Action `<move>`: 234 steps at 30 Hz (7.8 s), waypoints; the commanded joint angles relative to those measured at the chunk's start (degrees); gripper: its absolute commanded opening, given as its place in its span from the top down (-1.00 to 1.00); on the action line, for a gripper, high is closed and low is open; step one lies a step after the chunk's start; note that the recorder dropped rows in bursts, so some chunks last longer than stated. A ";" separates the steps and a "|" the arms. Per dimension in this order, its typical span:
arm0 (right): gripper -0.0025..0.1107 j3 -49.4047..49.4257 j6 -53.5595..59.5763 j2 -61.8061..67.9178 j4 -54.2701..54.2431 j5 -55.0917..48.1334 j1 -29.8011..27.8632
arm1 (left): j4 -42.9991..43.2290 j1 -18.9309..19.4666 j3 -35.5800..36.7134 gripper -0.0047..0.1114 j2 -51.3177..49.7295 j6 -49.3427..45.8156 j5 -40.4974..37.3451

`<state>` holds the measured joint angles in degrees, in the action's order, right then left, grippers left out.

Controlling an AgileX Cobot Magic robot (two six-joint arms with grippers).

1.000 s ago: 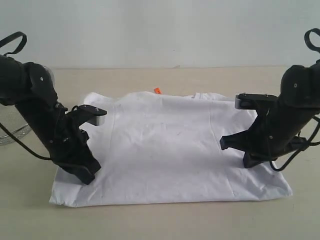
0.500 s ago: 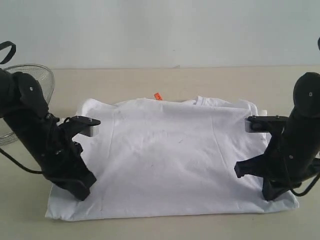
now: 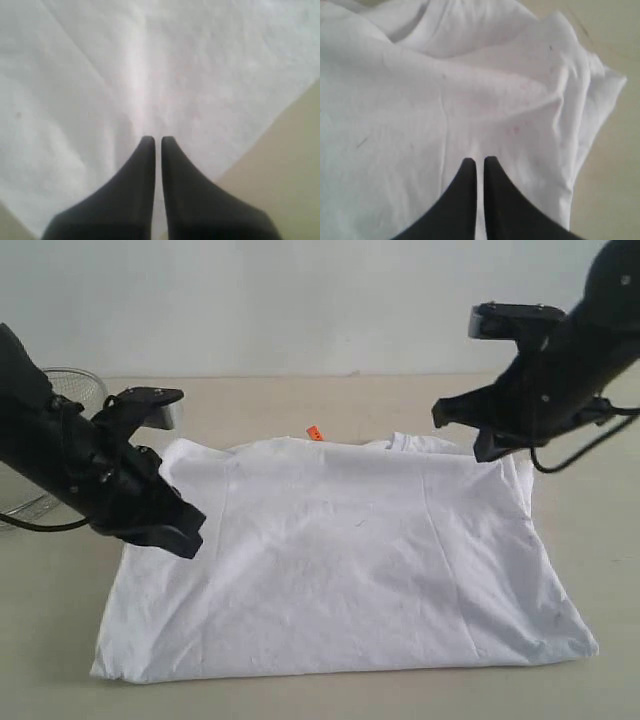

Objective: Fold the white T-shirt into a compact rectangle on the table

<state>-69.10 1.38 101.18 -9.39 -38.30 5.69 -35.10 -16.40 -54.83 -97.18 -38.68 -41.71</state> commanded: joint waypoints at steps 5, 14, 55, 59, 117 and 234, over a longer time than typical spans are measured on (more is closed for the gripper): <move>0.96 -15.51 2.20 13.45 -0.15 -8.35 0.07 | -1.92 -0.27 -0.35 0.84 0.25 -0.40 -2.57; 0.96 -16.23 3.31 14.88 -0.36 -6.05 0.07 | -1.92 -0.27 -0.35 0.84 0.25 -0.40 -1.66; 0.96 -15.57 -5.33 18.61 7.39 0.63 -1.30 | -1.92 -0.27 -0.12 0.84 0.25 -0.13 -2.15; 0.96 -15.57 -5.68 22.17 7.48 0.84 -4.60 | -1.92 -0.27 -0.12 0.84 0.25 -0.13 -2.15; 0.96 -21.03 13.74 19.42 -17.18 5.57 1.24 | -1.92 -0.27 -0.12 0.84 0.25 -0.27 -3.29; 0.96 -27.61 -4.20 24.37 4.99 -7.12 -7.51 | -0.99 -0.17 -0.12 0.84 0.25 -0.38 -2.71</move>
<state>-96.42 -2.14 126.74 -5.28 -44.58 -1.20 -36.13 -16.40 -54.87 -97.18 -38.80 -44.38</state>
